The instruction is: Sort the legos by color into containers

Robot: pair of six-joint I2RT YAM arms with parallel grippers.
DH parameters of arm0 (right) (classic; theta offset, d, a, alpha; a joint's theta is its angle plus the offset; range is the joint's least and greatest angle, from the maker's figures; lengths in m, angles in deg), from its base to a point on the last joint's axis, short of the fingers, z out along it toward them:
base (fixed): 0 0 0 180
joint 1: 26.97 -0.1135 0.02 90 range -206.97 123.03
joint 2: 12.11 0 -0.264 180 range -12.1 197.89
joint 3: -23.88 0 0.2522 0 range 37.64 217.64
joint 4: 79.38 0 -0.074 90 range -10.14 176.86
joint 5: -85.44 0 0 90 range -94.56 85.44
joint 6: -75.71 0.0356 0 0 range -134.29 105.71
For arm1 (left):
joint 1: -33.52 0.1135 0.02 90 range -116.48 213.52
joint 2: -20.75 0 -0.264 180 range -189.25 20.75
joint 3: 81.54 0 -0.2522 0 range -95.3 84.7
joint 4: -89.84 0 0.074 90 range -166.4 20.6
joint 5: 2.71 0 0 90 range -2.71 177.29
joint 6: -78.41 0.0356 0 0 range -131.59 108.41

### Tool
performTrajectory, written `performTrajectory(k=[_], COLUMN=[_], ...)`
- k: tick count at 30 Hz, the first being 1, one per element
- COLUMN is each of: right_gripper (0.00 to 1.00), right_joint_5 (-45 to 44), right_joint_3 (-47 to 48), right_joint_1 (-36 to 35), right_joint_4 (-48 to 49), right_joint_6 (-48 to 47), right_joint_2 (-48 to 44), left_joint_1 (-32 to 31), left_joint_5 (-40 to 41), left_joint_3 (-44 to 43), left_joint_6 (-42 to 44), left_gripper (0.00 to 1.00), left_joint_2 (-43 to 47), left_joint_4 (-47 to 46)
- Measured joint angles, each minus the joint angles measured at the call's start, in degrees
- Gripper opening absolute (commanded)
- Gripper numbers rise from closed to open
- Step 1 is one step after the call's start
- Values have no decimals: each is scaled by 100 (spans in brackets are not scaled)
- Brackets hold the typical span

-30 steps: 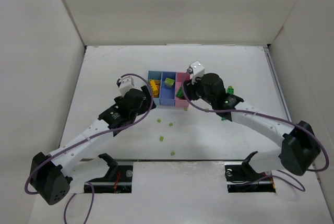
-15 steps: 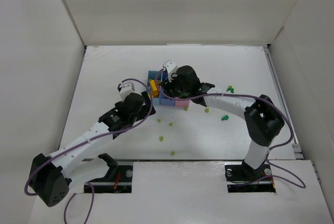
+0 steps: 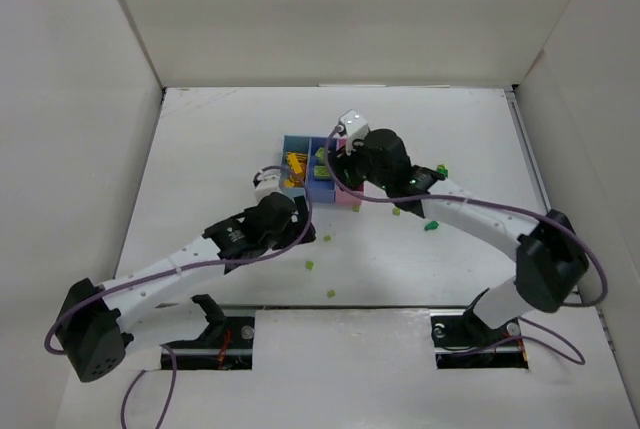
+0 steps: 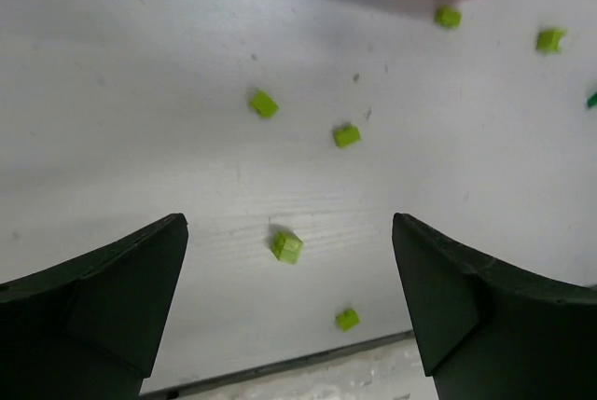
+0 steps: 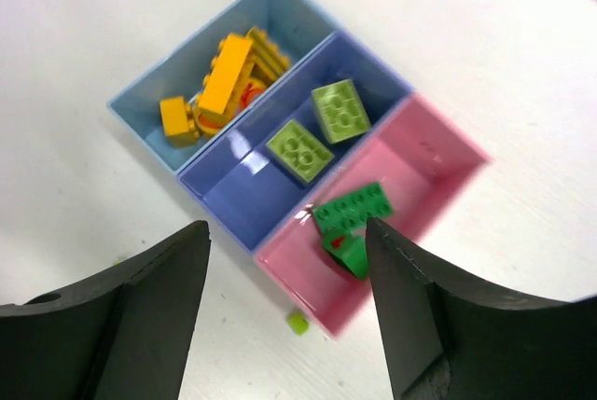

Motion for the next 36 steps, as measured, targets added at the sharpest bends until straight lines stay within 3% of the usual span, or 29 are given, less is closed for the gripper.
performTrajectory(k=[5, 11, 18, 26, 30, 35, 36], right_gripper=[73, 73, 73, 73, 73, 73, 73], right_joint_5=[-511, -984, -1309, -1521, -1578, -1628, -1644], right_joint_3=[-673, -1475, -1867, -1928, -1939, -2002, -2026], right_joint_1=[13, 42, 48, 48, 48, 48, 48], right_joint_4=[-63, -396, -946, -1154, -1233, -1281, -1296], right_joint_6=[450, 874, 1237, 1464, 1526, 1596, 1609], right_joint_2=[-1384, -2409, -3001, -3322, -3375, -3453, -3477], left_joint_1=[-894, -1659, -1781, -1788, -1788, -1788, -1788], left_joint_5=[-35, 243, 540, 813, 931, 981, 984], left_joint_3=[2, -7, -46, -118, -225, -280, -284], left_joint_6=[-354, -833, -942, -791, -710, -632, -625], left_gripper=[85, 67, 65, 52, 41, 17, 8], left_joint_2=[-726, -1663, -2063, -2262, -2437, -2522, -2531], left_joint_4=[42, 407, 461, 280, 219, 164, 160])
